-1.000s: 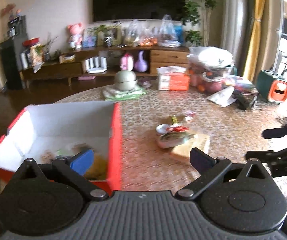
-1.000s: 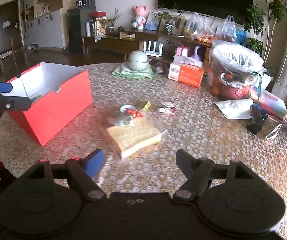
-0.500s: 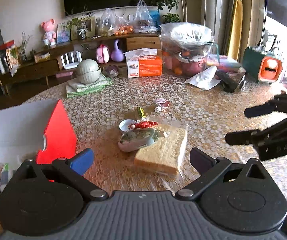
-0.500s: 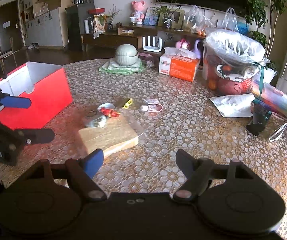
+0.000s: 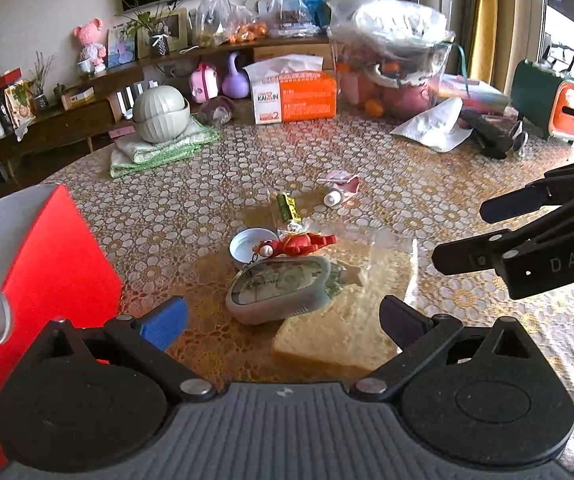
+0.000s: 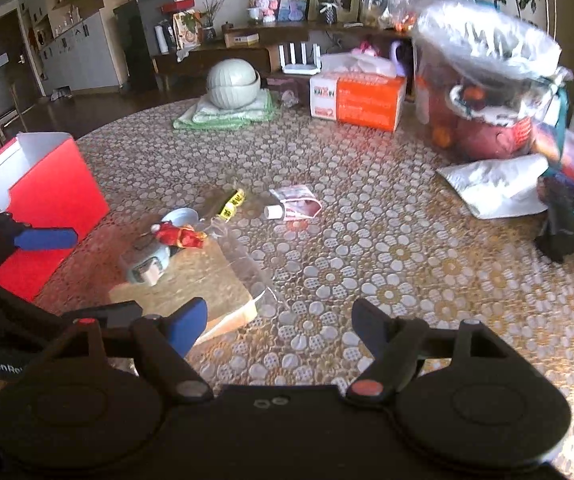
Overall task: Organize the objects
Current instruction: 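Withdraw both open tools from the box back over the table items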
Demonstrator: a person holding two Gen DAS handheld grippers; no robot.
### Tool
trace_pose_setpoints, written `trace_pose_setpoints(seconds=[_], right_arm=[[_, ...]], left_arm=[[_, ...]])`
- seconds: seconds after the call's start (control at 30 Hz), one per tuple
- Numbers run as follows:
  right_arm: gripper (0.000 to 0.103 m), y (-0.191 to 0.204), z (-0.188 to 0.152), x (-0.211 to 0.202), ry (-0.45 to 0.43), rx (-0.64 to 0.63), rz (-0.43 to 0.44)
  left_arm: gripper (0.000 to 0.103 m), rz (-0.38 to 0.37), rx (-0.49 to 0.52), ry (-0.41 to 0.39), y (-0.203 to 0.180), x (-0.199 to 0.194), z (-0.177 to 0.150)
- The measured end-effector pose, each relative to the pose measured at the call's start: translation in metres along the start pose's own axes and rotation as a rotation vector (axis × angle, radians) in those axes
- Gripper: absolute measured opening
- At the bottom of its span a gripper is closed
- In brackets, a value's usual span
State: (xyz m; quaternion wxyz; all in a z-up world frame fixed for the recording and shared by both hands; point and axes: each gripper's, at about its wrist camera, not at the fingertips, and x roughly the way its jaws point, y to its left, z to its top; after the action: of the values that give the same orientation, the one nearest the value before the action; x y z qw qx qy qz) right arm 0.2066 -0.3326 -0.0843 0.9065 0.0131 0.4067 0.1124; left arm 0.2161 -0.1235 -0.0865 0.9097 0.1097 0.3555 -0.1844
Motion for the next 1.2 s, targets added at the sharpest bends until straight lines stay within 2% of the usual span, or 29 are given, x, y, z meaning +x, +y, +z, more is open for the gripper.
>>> trace_pose_setpoints(seconds=[0.17, 0.5, 0.63, 0.8, 0.93, 1.2], right_arm=[[0.079, -0.003, 0.003, 0.019, 0.019, 0.027, 0.022], [0.077, -0.006, 0.010, 0.037, 0.033, 0.097, 0.097], [0.077, -0.014, 0.024, 0.034, -0.011, 0.110, 0.076], [0.077, -0.021, 0.044, 0.046, -0.024, 0.094, 0.028], [0.077, -0.018, 0.054, 0.062, -0.023, 0.055, 0.004], [0.075, -0.009, 0.062, 0.093, -0.006, 0.025, -0.014]], left_arm=[[0.102, 0.002, -0.010, 0.007, 0.006, 0.018, 0.003], [0.102, -0.067, -0.047, -0.003, 0.013, 0.035, 0.008], [0.102, -0.071, -0.059, -0.006, 0.016, 0.037, 0.008], [0.102, -0.090, -0.078, -0.002, 0.020, 0.042, 0.010], [0.097, -0.108, -0.094, 0.000, 0.023, 0.045, 0.011], [0.077, -0.137, -0.113, -0.010, 0.024, 0.047, 0.014]])
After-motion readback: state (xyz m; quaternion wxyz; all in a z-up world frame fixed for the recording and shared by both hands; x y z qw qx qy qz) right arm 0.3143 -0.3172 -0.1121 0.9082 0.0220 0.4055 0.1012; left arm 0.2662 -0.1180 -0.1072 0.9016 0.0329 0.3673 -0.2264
